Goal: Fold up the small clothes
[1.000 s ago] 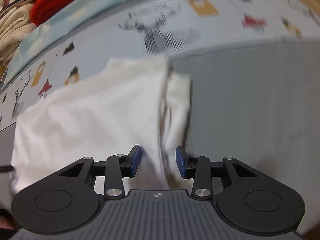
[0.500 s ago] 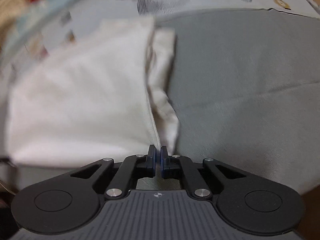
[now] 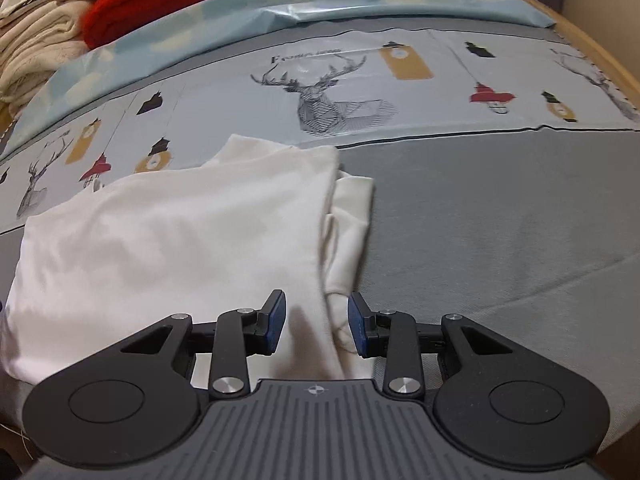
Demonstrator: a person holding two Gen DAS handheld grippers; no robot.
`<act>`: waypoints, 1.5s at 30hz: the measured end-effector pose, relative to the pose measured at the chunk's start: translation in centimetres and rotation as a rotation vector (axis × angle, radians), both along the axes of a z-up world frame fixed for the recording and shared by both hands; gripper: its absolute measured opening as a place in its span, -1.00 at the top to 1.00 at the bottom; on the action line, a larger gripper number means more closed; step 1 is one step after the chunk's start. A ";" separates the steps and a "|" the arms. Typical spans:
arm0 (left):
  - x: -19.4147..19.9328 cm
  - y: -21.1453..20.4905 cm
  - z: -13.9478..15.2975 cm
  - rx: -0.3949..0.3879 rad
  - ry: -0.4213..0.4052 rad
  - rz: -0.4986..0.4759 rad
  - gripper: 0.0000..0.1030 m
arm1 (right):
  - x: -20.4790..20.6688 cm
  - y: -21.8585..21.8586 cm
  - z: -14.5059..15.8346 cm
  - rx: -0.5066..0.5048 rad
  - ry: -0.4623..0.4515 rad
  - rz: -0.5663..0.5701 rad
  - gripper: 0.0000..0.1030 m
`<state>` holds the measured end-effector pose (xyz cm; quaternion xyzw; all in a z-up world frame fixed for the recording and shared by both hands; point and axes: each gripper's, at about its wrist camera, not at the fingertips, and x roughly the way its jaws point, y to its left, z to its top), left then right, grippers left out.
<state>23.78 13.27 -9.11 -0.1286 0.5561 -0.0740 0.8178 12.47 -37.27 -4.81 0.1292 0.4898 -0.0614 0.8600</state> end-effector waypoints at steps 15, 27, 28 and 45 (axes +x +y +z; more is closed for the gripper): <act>4.6 -0.5 -4.1 -0.016 0.068 -0.004 0.24 | 1.5 -1.9 -0.4 0.033 0.132 -0.115 0.15; 2.2 -0.7 -1.1 0.413 -0.055 -0.061 0.85 | -0.3 0.8 2.8 -0.121 -0.125 -0.146 0.19; 1.8 -0.4 -0.9 0.501 -0.054 -0.048 0.85 | -0.2 0.9 2.5 -0.107 -0.113 -0.163 0.19; 1.9 -10.6 5.5 -0.200 -0.033 -0.179 0.87 | -0.7 0.5 1.4 0.079 -0.076 -0.153 0.19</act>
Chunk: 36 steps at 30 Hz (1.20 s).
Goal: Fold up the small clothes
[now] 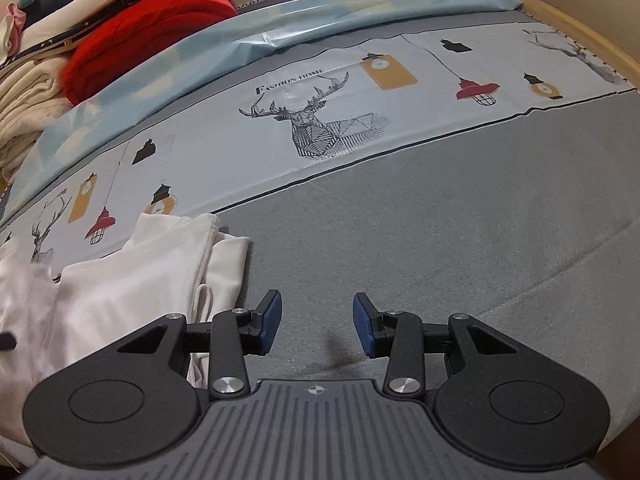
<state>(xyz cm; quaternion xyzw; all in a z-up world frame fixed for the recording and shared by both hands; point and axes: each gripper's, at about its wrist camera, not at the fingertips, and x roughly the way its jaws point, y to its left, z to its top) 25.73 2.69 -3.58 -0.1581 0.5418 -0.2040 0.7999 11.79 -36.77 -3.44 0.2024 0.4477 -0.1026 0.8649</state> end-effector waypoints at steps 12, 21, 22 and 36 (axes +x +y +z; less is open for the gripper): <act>-0.1 -13.2 1.5 -0.257 -0.047 -0.136 0.68 | -1.3 0.0 0.7 -0.009 -0.043 0.042 0.19; -0.7 -6.8 0.1 -0.037 0.009 -0.113 0.69 | 0.7 1.6 0.0 0.163 -0.059 0.064 0.17; -0.8 -6.2 -0.1 -0.012 0.017 -0.126 0.69 | 1.2 2.0 -0.4 0.208 -0.041 0.077 0.16; -4.0 -6.7 -3.9 0.193 0.048 -0.362 0.69 | -0.6 2.5 -0.5 0.158 0.031 0.030 0.77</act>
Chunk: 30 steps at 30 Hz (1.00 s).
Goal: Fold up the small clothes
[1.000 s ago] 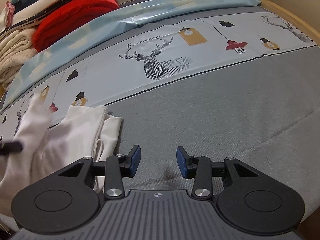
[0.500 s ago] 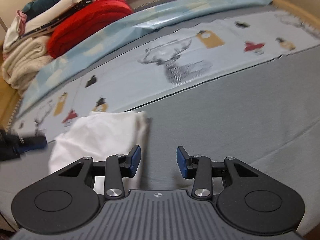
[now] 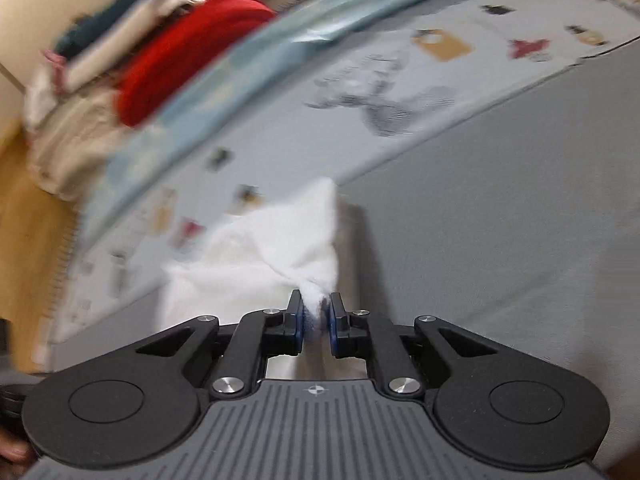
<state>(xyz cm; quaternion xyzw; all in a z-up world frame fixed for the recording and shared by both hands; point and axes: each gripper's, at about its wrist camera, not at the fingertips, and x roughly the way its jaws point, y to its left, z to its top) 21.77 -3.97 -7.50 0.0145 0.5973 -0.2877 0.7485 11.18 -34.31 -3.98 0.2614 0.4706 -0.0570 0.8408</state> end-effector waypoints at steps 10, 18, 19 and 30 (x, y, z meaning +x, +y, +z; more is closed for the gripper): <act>-0.7 -1.2 -2.5 0.126 0.014 -0.097 0.69 | 0.9 -1.4 -0.2 -0.035 0.054 -0.089 0.46; 3.0 4.8 -1.3 -0.114 -0.088 0.249 0.22 | 3.6 -1.5 -1.1 0.031 -0.020 -0.103 0.19; 3.3 5.3 -1.6 -0.130 -0.091 0.281 0.20 | 4.1 -1.5 -1.3 0.034 -0.020 -0.107 0.17; 7.2 6.1 -2.5 -0.162 -0.026 0.398 0.12 | 9.2 -1.2 -4.3 0.037 0.034 -0.154 0.08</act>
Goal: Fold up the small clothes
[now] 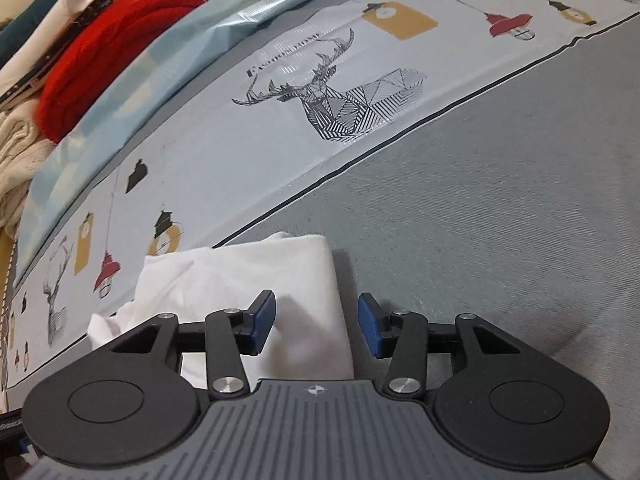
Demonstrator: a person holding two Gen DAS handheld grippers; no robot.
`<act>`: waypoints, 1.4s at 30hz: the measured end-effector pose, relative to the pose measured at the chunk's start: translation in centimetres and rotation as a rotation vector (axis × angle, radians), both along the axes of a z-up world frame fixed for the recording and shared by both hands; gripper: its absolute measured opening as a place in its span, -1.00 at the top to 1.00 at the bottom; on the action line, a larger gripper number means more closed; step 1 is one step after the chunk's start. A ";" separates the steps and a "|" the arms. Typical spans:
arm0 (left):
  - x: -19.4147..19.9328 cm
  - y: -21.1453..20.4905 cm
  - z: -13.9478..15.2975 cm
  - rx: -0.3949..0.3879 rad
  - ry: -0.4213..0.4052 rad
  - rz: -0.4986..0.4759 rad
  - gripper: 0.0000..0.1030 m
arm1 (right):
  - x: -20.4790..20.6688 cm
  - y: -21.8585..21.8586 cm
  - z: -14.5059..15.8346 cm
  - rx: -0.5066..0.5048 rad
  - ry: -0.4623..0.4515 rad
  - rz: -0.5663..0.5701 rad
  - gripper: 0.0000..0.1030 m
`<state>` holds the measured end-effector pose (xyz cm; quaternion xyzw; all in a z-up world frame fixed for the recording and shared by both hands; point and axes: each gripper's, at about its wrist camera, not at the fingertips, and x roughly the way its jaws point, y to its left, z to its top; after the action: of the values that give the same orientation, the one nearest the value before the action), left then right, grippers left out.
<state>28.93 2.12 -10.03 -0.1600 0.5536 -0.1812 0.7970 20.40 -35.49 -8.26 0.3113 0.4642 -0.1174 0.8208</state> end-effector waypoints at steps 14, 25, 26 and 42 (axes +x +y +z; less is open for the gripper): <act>2.8 -1.3 -2.1 0.011 0.084 0.051 -0.11 | -0.5 -0.8 0.2 -0.121 0.017 -0.110 0.58; 2.6 -2.0 -2.3 0.025 0.090 0.064 -0.16 | -1.5 0.9 0.1 0.000 0.042 0.135 -0.41; 2.6 -2.1 -2.3 0.026 0.090 0.062 -0.16 | -1.6 0.8 -0.1 0.016 0.051 0.133 -0.47; 2.8 -3.5 -3.1 0.043 0.089 0.013 -0.11 | 0.2 2.8 -1.4 0.067 0.038 0.174 0.13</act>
<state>31.78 -1.42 -13.13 -0.1544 0.5914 -0.1564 0.7759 20.62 -32.66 -9.61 0.2948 0.5089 -0.0358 0.8080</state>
